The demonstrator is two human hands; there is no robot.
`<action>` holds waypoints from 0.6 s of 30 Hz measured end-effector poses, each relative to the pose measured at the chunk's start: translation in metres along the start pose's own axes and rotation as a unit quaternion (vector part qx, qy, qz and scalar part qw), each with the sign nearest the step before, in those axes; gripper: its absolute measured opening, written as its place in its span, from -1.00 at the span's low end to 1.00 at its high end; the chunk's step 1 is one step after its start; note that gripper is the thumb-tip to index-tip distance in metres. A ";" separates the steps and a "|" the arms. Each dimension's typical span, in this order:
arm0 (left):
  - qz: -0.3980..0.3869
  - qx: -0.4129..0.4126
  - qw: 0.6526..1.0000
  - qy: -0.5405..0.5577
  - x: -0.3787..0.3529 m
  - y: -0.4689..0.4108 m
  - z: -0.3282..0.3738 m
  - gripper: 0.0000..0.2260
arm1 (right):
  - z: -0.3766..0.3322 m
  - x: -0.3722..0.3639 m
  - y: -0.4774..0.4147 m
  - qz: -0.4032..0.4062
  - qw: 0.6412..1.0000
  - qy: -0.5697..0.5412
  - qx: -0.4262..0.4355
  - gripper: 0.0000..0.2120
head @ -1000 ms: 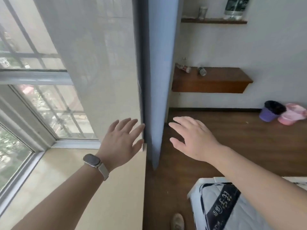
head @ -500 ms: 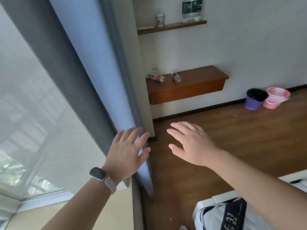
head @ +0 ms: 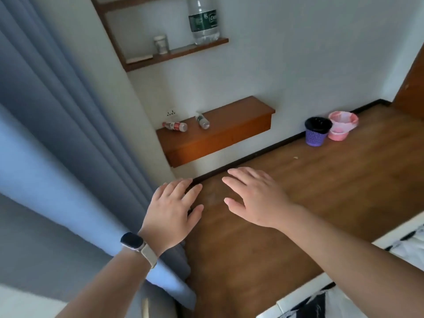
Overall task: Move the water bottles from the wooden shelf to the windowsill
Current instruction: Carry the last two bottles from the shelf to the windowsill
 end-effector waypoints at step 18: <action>0.013 -0.092 0.995 0.044 -0.072 -0.185 -0.016 -0.58 | 0.115 -0.014 -0.088 -0.038 0.992 0.054 -0.110 -0.50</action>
Point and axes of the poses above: each hand's wrist, its own y-axis away from the middle knuckle, its own x-axis out of the back of the hand, z = x × y, the point moved 7 cm from there along -y, towards the middle knuckle
